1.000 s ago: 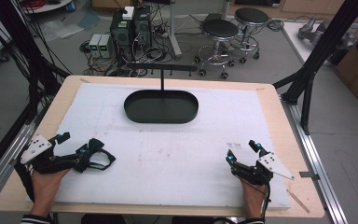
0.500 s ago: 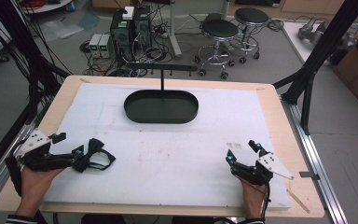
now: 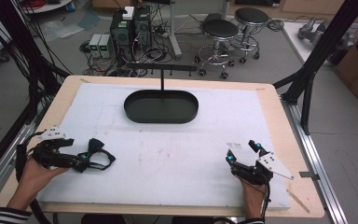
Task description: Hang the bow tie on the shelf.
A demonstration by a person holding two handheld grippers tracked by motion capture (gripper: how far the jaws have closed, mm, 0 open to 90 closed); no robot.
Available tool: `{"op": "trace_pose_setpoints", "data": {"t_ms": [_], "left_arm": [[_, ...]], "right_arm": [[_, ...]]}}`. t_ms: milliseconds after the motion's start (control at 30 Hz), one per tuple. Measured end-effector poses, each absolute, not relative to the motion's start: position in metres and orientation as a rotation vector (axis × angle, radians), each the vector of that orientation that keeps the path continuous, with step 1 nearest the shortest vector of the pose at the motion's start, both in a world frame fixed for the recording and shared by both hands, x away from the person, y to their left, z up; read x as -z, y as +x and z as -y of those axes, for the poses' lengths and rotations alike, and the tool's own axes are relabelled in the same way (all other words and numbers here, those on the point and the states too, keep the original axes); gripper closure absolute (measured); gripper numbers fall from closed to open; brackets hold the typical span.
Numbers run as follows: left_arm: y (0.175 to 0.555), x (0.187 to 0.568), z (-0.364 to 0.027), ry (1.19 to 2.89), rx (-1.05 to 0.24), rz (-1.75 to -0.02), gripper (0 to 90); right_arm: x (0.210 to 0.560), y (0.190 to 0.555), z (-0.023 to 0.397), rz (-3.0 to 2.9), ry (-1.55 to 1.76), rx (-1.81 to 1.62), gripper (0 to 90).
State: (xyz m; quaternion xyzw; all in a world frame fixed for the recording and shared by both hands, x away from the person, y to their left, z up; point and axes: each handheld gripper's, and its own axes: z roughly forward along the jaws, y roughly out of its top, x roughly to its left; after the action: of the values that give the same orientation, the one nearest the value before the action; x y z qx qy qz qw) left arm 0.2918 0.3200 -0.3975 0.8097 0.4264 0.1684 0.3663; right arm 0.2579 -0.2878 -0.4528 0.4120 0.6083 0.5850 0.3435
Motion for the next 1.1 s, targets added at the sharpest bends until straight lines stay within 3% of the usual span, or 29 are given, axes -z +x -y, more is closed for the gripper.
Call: {"op": "trace_pose_setpoints", "data": {"t_ms": [767, 833, 867, 1100], "left_arm": [[0.309, 0.399, -0.306, 2.207, -0.387, -1.275, 20.4], [0.310, 0.398, -0.305, 2.214, -0.373, -1.274, 23.6], [0.311, 0.397, -0.304, 2.221, -0.342, -1.269, 31.9], [0.315, 0.401, -0.297, 2.268, -0.338, -1.274, 31.3]], "right_arm": [[0.453, 0.259, 0.288, -1.586, 1.086, -1.524, 7.8], [0.452, 0.259, 0.289, -1.590, 1.083, -1.525, 7.8], [0.452, 0.259, 0.289, -1.591, 1.085, -1.526, 7.8], [0.452, 0.259, 0.289, -1.591, 1.093, -1.530, 7.7]]}}
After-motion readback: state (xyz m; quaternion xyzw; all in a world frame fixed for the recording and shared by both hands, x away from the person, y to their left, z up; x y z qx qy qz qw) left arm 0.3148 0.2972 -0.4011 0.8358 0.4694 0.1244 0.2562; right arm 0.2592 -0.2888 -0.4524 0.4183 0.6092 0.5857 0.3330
